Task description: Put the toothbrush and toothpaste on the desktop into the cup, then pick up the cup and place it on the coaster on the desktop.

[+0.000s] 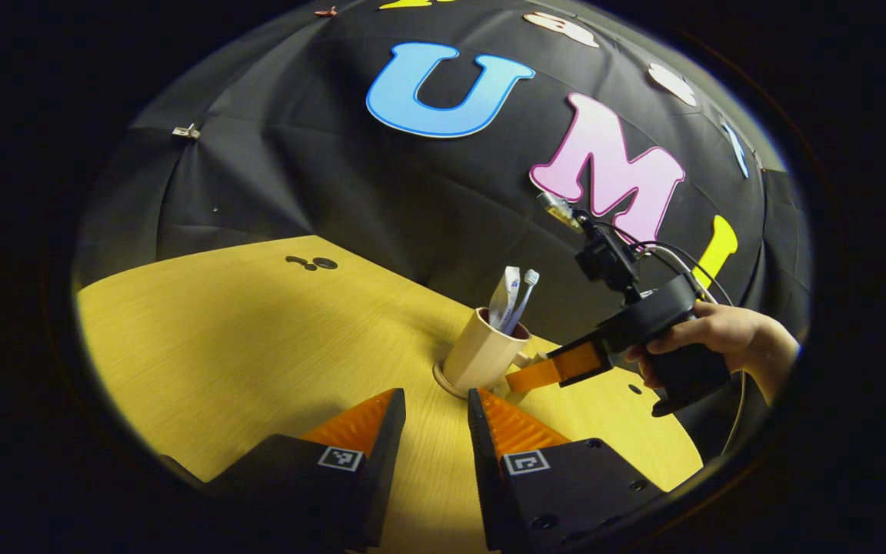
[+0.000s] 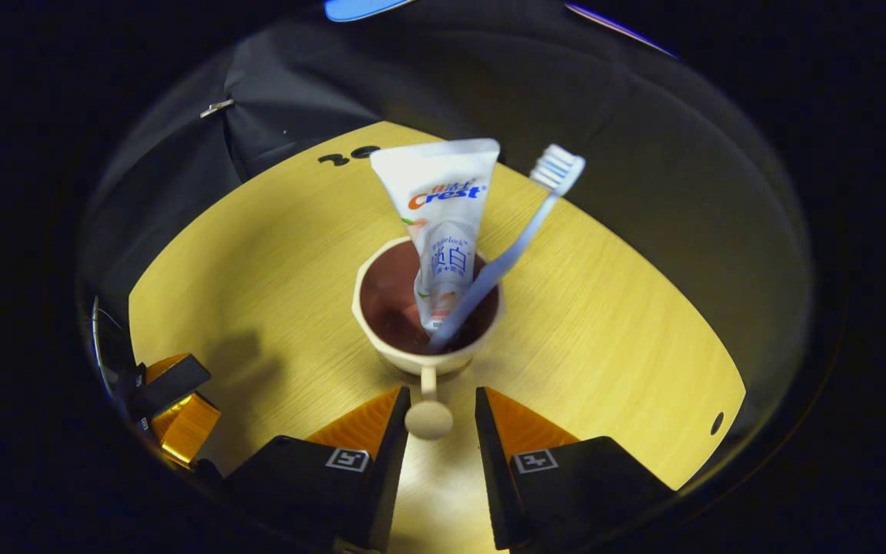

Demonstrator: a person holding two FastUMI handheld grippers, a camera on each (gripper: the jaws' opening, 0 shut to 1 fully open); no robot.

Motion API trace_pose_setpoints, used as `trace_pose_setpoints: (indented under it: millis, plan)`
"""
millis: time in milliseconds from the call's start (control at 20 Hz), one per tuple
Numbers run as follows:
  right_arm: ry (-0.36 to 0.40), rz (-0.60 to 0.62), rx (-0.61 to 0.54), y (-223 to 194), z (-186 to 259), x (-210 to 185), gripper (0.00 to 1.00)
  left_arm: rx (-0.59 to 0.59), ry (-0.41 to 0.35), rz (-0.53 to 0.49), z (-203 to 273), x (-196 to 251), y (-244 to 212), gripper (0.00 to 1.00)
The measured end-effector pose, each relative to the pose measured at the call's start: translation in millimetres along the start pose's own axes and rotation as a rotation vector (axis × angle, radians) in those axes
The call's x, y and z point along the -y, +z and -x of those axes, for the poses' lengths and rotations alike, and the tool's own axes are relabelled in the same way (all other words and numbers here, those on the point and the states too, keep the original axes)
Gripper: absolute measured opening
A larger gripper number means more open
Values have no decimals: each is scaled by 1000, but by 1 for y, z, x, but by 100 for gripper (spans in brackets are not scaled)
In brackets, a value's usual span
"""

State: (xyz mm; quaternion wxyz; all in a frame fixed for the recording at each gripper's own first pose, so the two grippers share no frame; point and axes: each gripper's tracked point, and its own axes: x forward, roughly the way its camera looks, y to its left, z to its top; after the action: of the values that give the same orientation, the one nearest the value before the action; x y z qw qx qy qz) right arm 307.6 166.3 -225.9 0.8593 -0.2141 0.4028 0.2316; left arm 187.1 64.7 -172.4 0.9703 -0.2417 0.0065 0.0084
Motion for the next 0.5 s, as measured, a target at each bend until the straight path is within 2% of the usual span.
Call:
trace_pose_setpoints:
  millis: [300, 500]
  plan:
    - [-21, -89, 150, 2, 81, -3, 53, -57, -38, -29, 34, 24, 36, 52]
    - [-46, -127, 292, 16, 152, -11, 53, -80, -63, -90, 67, 49, 66, 52]
